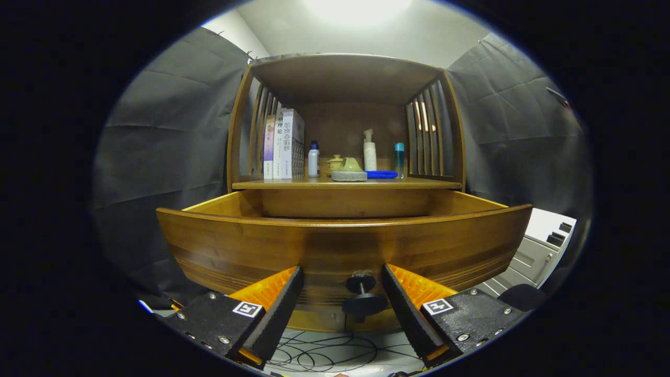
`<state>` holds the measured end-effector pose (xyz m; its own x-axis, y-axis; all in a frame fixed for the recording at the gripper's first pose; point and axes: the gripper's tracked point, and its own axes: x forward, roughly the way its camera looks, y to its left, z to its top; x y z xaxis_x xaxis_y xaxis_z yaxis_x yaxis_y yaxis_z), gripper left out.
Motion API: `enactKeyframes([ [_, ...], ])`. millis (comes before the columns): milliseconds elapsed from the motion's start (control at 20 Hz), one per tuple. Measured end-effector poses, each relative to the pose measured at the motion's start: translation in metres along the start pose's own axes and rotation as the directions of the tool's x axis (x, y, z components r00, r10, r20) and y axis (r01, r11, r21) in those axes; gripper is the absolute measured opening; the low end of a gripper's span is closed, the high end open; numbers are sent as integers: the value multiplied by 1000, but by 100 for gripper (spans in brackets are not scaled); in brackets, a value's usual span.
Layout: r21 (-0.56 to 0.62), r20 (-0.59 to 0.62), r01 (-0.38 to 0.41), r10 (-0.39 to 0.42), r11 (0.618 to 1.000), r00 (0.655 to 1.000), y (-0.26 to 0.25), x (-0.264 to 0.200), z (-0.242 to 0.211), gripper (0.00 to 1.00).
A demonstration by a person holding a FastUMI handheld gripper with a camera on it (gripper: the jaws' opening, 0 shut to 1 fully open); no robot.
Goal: Pull open the drawer, take out the items inside it, and place them on the countertop above the cabinet.
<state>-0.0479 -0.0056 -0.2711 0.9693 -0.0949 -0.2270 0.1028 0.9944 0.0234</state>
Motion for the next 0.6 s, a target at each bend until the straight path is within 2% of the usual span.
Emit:
enactKeyframes([
  [600, -5, -10, 1, -1, 1000, 1000, 1, 61, 19, 95],
])
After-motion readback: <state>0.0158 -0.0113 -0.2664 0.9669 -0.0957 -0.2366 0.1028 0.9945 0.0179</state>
